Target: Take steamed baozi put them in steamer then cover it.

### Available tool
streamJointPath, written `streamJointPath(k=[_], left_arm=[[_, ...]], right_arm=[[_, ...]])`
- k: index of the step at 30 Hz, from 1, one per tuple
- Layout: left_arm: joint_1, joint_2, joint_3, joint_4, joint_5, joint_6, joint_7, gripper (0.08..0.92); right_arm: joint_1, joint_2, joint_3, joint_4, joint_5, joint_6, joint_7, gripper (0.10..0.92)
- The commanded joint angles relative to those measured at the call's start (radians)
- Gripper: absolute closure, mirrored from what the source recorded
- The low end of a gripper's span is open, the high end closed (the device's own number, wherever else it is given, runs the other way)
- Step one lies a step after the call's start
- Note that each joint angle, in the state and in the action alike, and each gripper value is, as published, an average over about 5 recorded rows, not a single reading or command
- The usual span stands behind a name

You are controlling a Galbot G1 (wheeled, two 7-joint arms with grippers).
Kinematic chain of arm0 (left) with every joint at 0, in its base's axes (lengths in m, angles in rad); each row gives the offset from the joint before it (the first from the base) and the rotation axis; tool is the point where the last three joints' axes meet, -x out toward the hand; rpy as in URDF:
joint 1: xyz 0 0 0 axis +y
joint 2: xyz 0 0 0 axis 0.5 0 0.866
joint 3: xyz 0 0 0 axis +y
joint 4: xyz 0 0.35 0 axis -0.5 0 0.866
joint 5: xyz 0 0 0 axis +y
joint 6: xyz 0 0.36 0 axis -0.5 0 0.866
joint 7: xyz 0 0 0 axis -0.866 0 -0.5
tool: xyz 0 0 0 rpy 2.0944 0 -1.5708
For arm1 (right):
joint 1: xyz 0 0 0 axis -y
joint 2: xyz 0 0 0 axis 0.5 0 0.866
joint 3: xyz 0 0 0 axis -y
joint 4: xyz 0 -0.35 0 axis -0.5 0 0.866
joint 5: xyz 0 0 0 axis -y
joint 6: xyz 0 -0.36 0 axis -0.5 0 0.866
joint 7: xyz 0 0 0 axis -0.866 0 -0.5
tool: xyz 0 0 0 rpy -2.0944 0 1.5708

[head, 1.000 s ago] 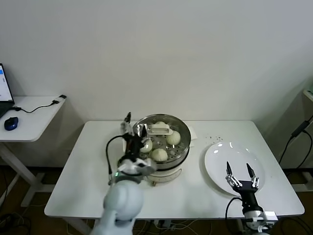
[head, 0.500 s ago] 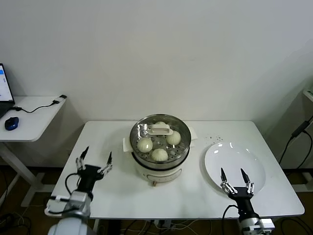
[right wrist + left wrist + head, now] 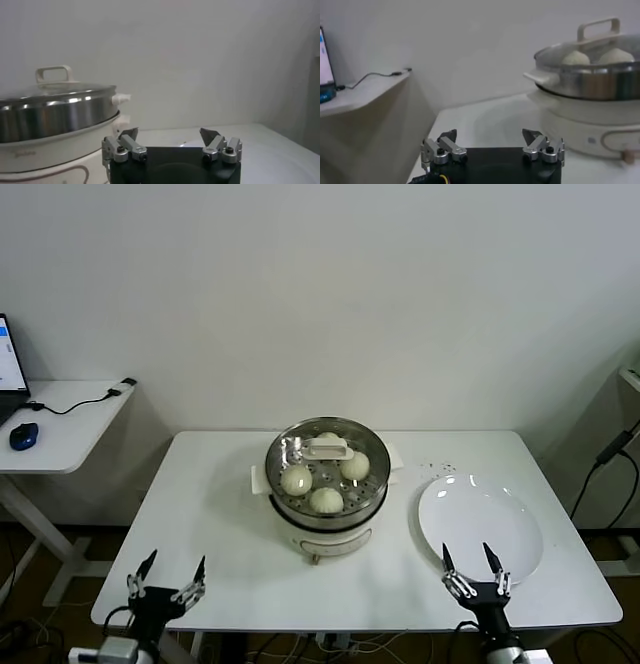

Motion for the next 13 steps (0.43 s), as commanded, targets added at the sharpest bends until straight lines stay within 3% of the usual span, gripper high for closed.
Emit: streamJointPath(k=[1,13], left_arm=[[0.123,0.008,-0.028,-0.036,-0.018,0.010,0.074,0.177],[0.128,-0.001,0.028,-0.036,0.002,0.016,0.097,0.177]], right_arm=[[-0.077,-0.007,-0.011,0.083,-0.053,-0.062,0.006,0.203],[-0.103,-0.024,-0.008,0.105,-0.054,-0.091,0.010,0.203]])
